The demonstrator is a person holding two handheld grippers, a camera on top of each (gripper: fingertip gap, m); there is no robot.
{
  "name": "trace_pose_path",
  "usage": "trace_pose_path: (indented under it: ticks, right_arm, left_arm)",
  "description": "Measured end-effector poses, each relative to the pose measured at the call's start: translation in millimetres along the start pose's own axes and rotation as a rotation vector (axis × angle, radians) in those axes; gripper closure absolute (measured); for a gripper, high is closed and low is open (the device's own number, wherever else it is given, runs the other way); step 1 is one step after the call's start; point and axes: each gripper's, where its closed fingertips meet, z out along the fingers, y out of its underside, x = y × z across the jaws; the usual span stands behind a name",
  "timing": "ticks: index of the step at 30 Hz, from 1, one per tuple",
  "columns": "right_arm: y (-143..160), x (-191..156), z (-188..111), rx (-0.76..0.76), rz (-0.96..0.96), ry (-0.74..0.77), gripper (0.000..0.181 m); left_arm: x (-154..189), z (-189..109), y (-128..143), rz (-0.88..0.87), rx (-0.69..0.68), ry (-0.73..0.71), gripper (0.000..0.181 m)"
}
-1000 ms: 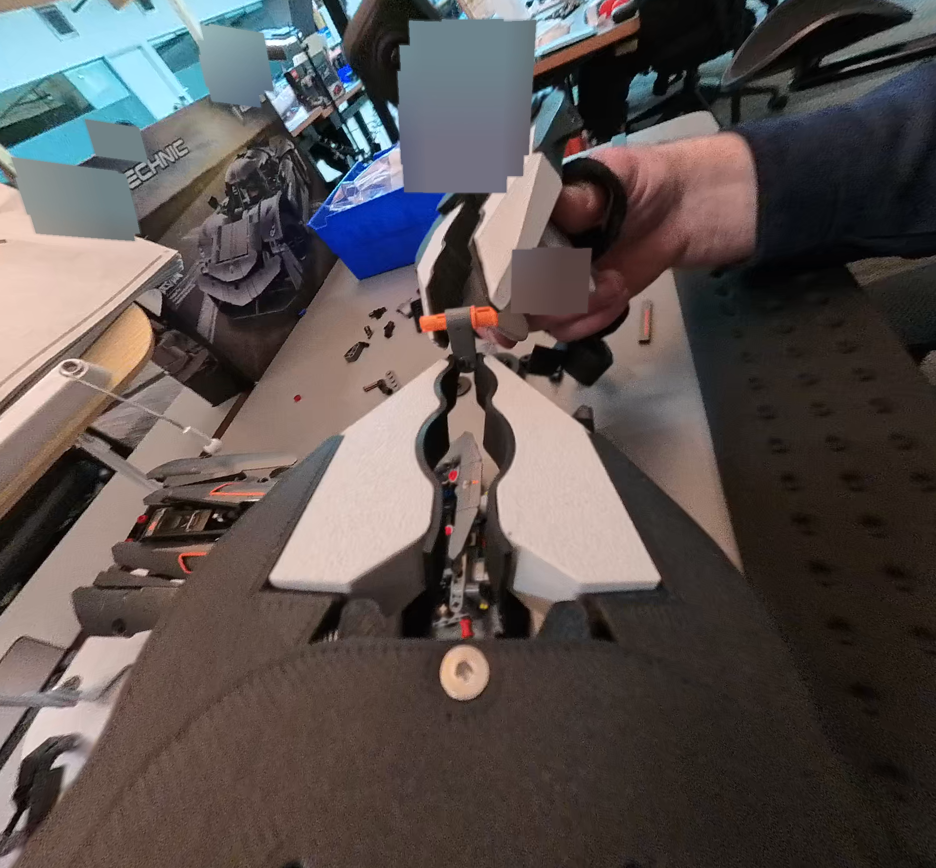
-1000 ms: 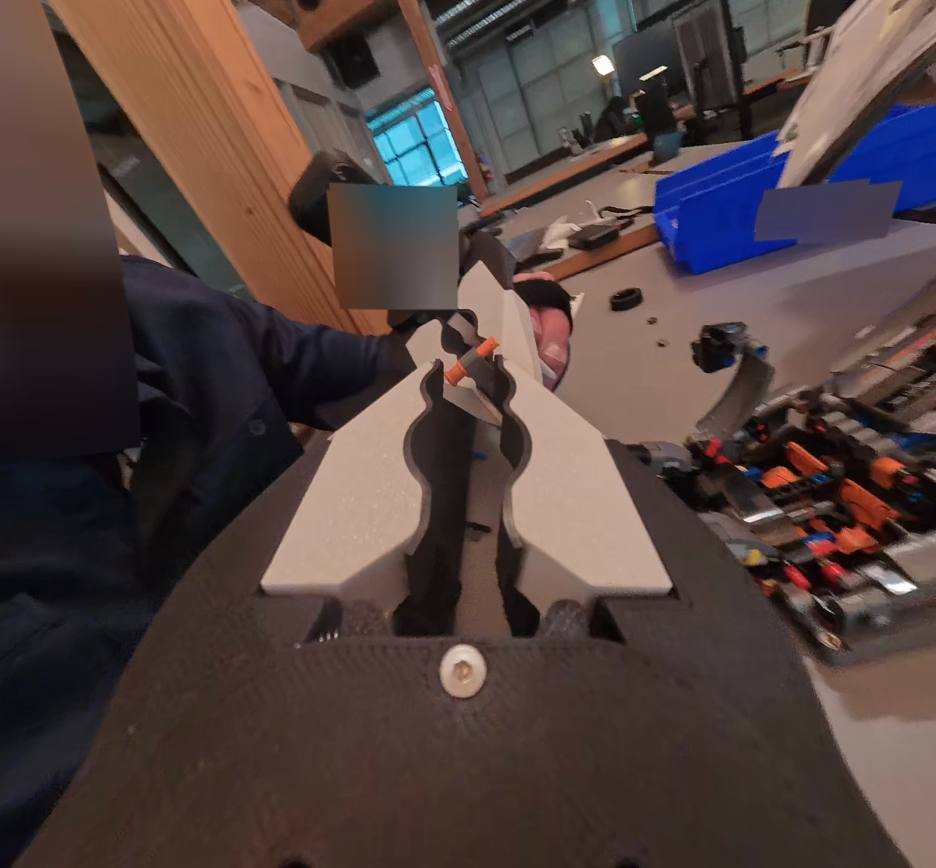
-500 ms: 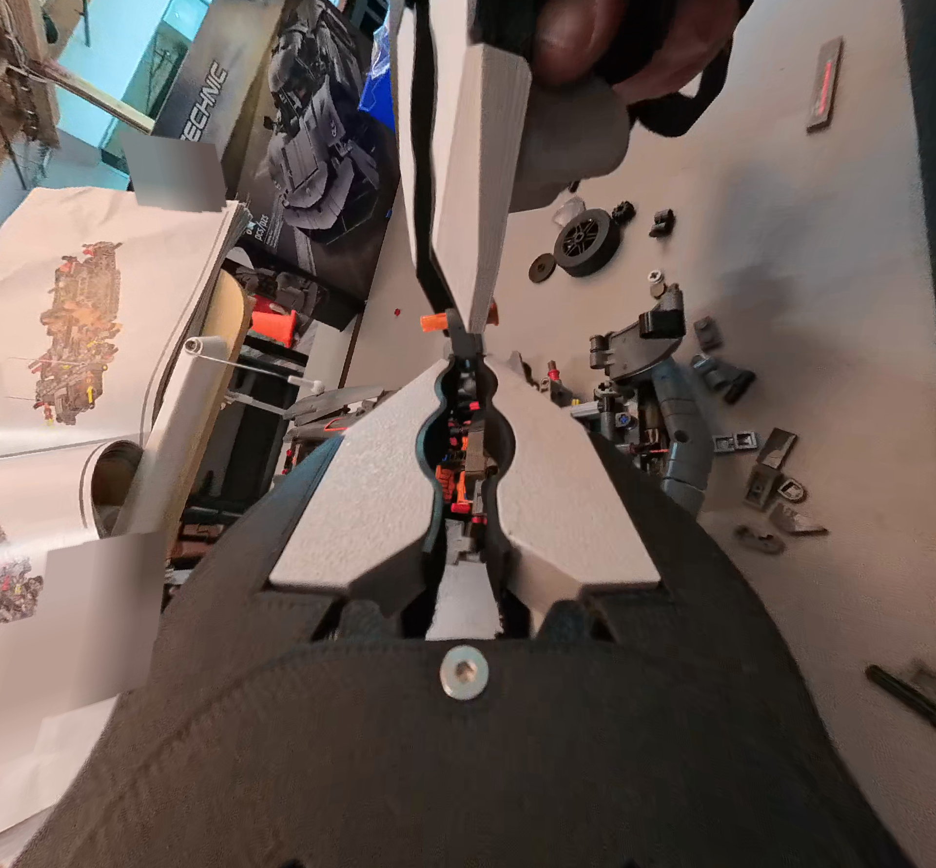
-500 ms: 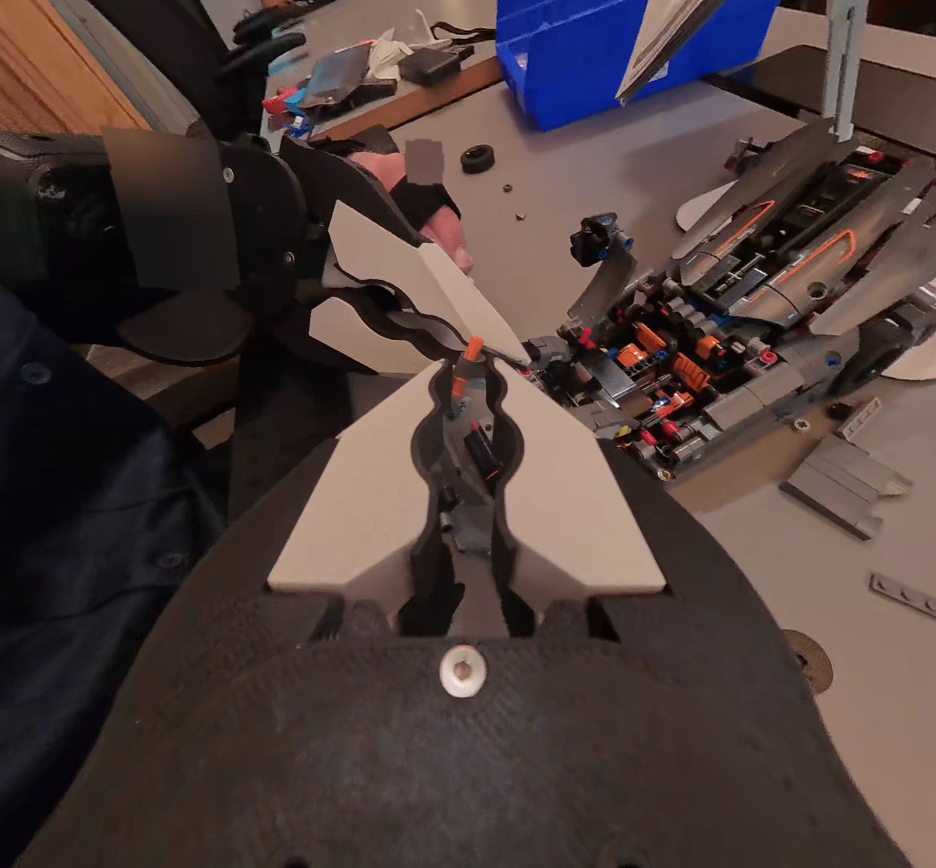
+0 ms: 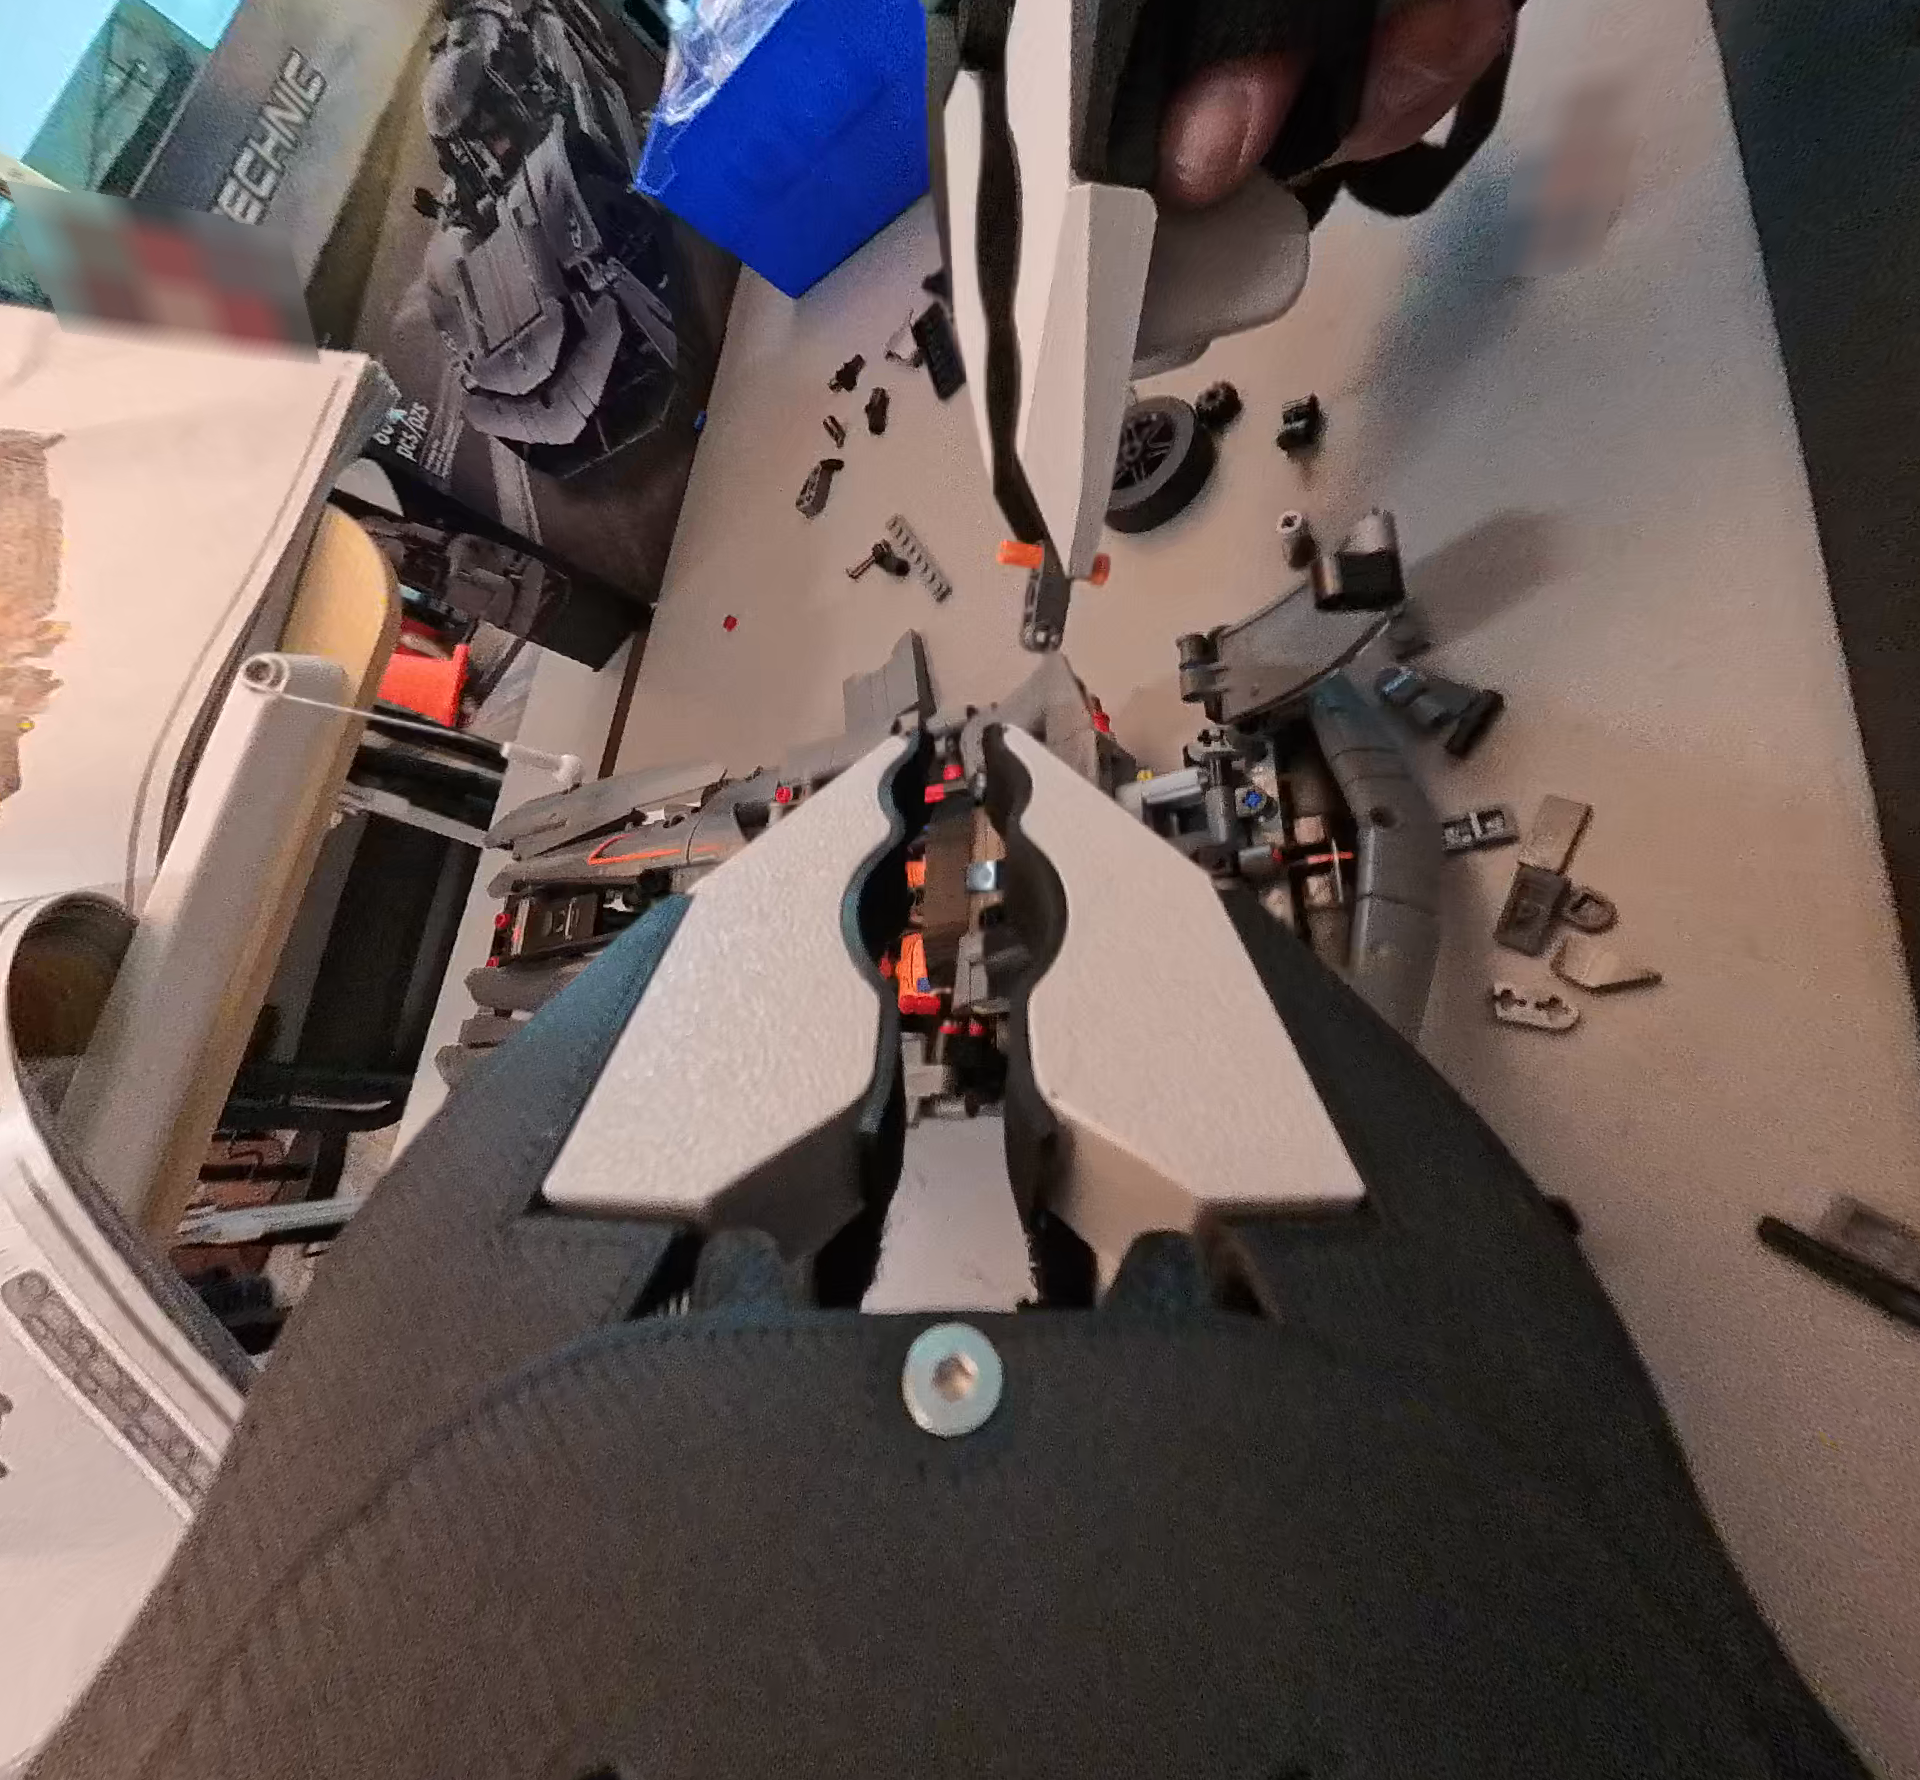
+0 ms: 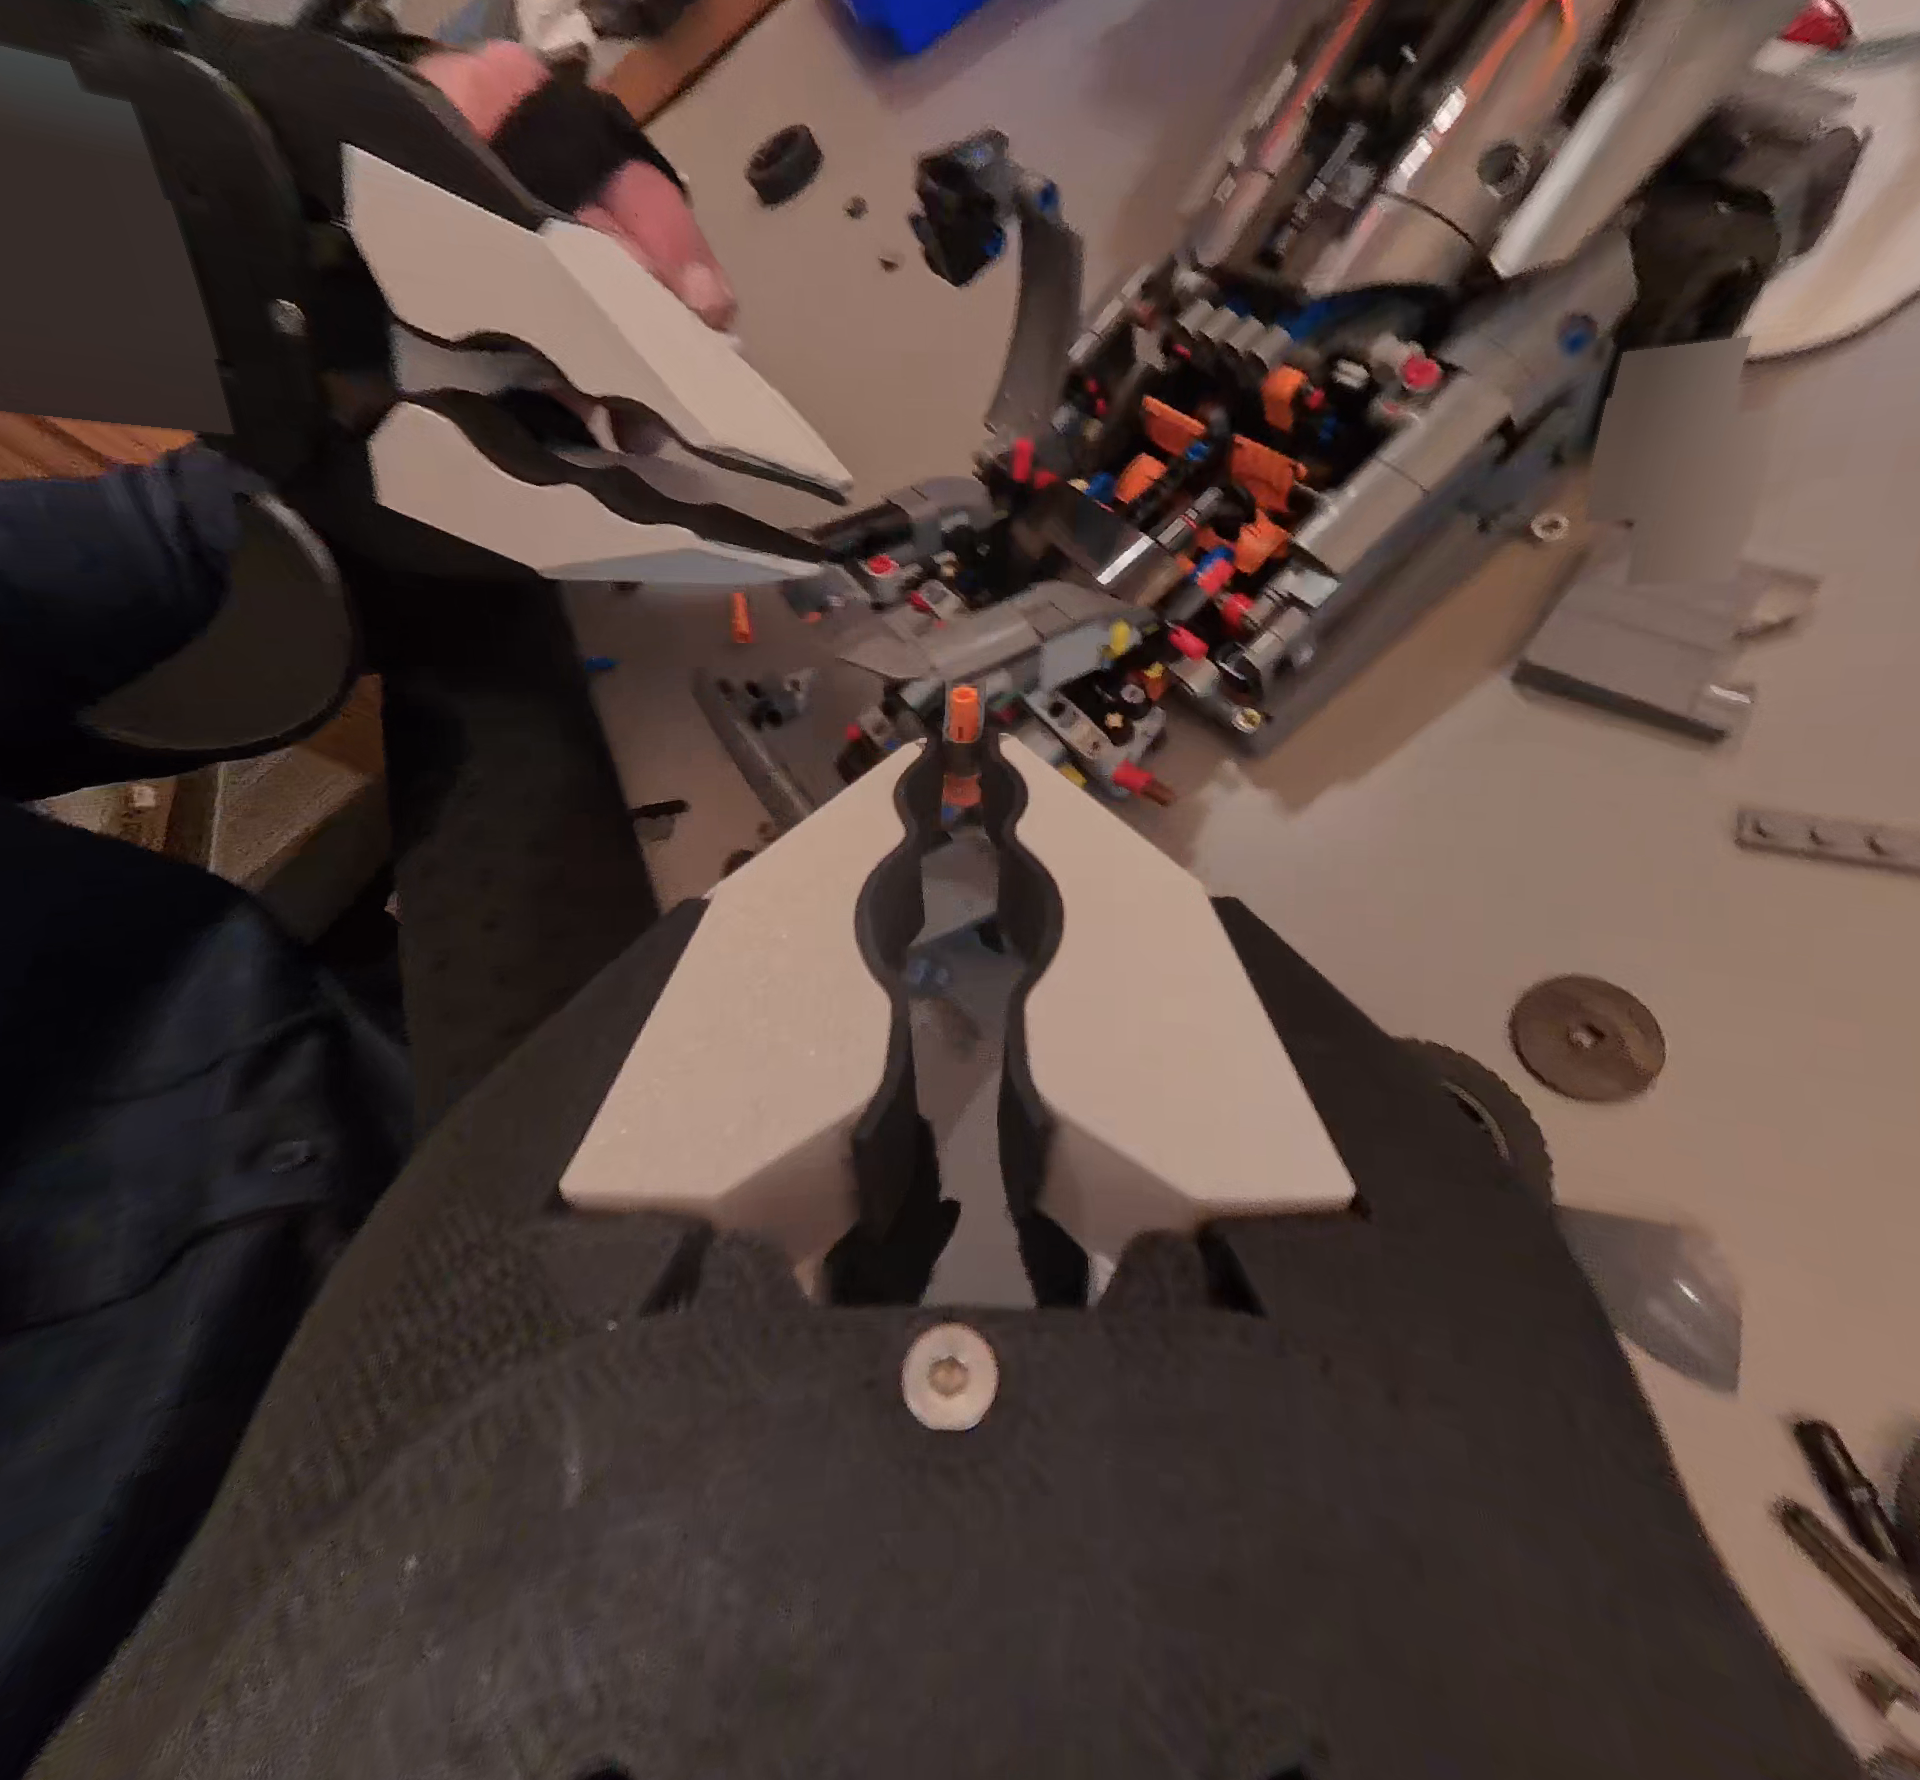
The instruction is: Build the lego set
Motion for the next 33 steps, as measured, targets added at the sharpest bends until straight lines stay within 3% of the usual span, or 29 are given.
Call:
trace_pose_path:
  ticks: [9,17,33]
  right_arm:
    - [26,24,13,-0.109,0.056,0.049,0.177]
    - [42,33,26,-0.265,0.024,0.094,0.177]
    - [46,36,37,-0.312,0.035,0.101,0.177]
  left_arm:
    - [8,-17,26,-0.005,-0.026,0.185,0.173]
    - [32,-36,74,-0.061,-0.208,0.407,0.174]
    - [48,7,100,-0.008,-0.268,0.338,0.172]
